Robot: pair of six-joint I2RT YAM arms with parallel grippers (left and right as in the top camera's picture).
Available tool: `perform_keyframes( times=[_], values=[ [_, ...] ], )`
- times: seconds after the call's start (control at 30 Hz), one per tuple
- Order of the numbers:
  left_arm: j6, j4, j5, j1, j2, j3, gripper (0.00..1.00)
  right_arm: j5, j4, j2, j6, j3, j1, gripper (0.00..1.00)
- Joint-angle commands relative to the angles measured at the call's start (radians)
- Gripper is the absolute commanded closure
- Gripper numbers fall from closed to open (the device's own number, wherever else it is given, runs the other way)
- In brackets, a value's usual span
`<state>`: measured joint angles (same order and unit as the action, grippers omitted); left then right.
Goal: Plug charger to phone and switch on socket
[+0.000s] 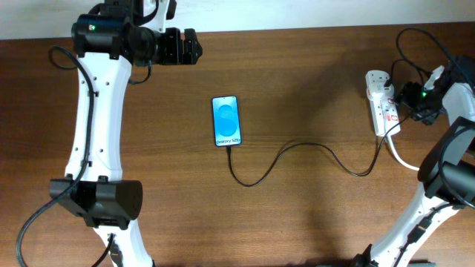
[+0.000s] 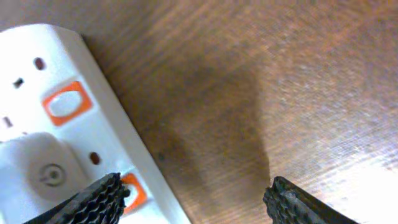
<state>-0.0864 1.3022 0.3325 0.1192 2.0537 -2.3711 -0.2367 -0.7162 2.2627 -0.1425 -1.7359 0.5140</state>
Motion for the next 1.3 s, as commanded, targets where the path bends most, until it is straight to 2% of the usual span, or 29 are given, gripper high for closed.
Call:
perform_keyframes(
  times=[0.0,0.8,0.9,0.97,1.1,1.23,1.27],
  values=[
    [0.013,0.002,0.002,0.000,0.006,0.001,0.01,-0.047,-0.004,0.034,0.034,0.016,-0.043,0.22],
    [0.013,0.002,0.002,0.000,0.007,0.001,0.01,-0.065,-0.063,0.035,0.034,0.051,-0.045,0.22],
    [0.013,0.002,0.002,0.000,0.007,0.001,0.01,0.048,-0.043,0.034,-0.049,0.039,-0.020,0.21],
    [0.013,0.002,0.002,0.000,0.006,0.001,0.01,0.068,-0.067,0.032,-0.085,-0.013,0.035,0.21],
    [0.013,0.002,0.002,0.000,0.006,0.001,0.01,0.068,-0.243,-0.023,-0.102,-0.217,0.164,0.21],
    [0.013,0.002,0.002,0.000,0.006,0.001,0.01,0.041,-0.442,-0.127,-0.092,-0.431,0.208,0.21],
    [0.013,0.002,0.002,0.000,0.006,0.001,0.01,-0.024,-0.481,-0.162,-0.042,-0.472,0.199,0.20]
  ],
)
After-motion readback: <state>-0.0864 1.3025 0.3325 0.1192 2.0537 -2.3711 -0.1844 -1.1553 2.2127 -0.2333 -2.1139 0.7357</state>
